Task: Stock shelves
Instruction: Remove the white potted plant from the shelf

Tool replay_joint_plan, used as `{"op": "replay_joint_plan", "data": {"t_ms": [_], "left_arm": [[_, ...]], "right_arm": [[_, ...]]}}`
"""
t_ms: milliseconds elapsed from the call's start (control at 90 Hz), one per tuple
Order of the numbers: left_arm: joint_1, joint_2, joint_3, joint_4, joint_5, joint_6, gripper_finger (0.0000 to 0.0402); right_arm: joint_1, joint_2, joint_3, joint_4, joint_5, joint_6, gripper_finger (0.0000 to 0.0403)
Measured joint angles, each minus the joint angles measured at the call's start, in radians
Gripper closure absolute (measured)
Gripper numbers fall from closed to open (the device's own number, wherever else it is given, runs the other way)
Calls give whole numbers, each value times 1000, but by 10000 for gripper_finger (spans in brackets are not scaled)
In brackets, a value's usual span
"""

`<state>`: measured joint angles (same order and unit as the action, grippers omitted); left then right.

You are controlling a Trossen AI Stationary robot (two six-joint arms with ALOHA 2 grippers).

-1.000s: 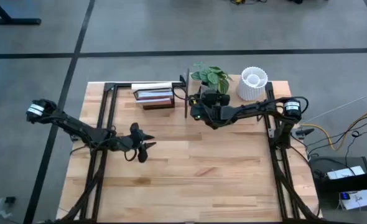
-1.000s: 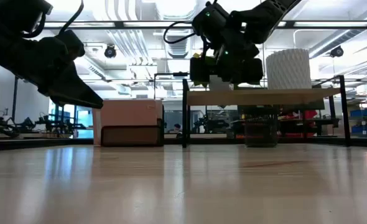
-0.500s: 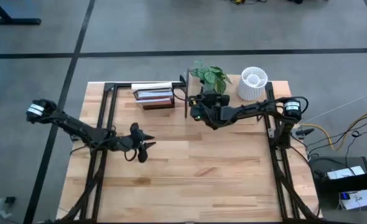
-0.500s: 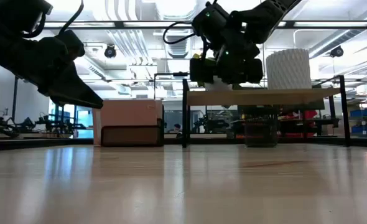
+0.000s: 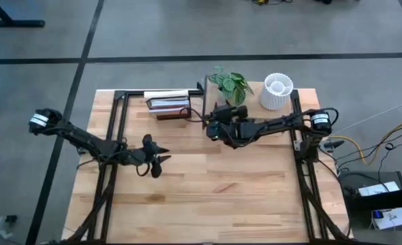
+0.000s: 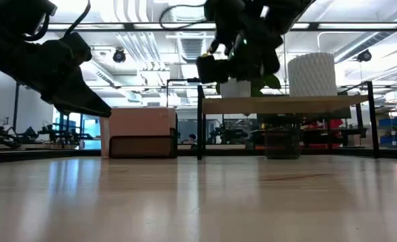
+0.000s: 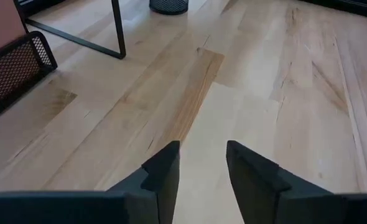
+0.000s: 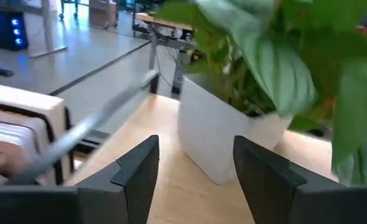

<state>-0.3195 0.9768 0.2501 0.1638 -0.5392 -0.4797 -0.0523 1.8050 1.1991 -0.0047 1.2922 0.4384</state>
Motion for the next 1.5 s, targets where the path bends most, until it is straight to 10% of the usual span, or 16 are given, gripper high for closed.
{"op": "replay_joint_plan", "data": {"t_ms": [300, 1089, 1500], "left_arm": [[0, 0, 0, 1, 0, 0, 271], [0, 0, 0, 6, 0, 0, 298], [0, 0, 0, 9, 0, 0, 276]], "right_arm": [[35, 0, 163, -166, -60, -122, 218], [-175, -2, 552, -875, -723, -47, 220], [-183, -2, 576, -1011, -751, -259, 216]]}}
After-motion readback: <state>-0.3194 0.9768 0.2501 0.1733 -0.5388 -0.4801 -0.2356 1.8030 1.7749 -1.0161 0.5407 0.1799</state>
